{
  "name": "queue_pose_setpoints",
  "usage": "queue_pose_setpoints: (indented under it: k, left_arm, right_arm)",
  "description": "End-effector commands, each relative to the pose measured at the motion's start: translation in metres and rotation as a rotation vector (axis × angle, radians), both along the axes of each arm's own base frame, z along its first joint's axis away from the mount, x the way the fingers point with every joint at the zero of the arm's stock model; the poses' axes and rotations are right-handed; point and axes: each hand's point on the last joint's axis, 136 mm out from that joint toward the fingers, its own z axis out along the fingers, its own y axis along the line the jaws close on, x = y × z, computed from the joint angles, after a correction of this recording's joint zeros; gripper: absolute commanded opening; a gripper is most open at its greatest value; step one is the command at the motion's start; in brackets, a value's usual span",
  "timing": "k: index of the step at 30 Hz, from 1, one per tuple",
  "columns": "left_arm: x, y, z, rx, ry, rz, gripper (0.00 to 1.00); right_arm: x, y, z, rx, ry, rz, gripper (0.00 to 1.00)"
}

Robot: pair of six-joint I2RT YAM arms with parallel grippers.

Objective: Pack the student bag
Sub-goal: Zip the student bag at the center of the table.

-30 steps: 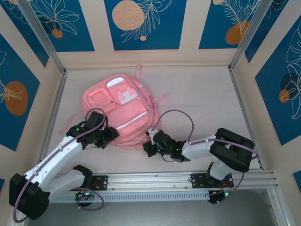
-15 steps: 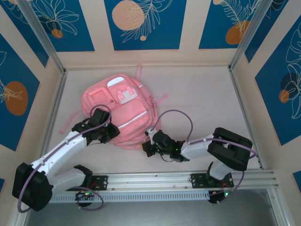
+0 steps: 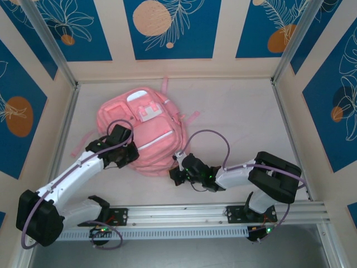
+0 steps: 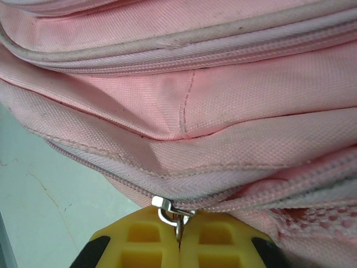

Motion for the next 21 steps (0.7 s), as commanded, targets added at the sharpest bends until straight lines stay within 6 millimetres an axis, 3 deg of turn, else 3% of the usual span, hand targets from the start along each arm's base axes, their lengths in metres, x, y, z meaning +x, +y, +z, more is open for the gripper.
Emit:
queue_pose_setpoints:
  k: [1, 8, 12, 18, 21]
  left_arm:
    - [0.011, 0.03, 0.013, 0.117, -0.067, 0.045, 0.0]
    - [0.01, 0.039, 0.016, 0.153, -0.07, 0.036, 0.0]
    - [0.011, 0.029, 0.018, 0.103, -0.062, 0.006, 0.0]
    - [-0.014, 0.002, 0.02, -0.081, 0.065, 0.04, 0.42]
    - [-0.035, -0.005, 0.018, -0.157, 0.104, 0.104, 0.5]
  right_arm:
    - [-0.001, -0.033, -0.027, -0.121, 0.047, -0.051, 0.0]
    - [0.004, -0.047, -0.023, -0.117, 0.051, -0.069, 0.0]
    - [-0.009, -0.023, -0.009, -0.051, 0.058, 0.047, 0.0]
    - [-0.025, 0.028, -0.013, 0.022, 0.172, 0.092, 0.0]
    - [-0.026, 0.047, -0.02, -0.013, 0.171, 0.092, 0.0]
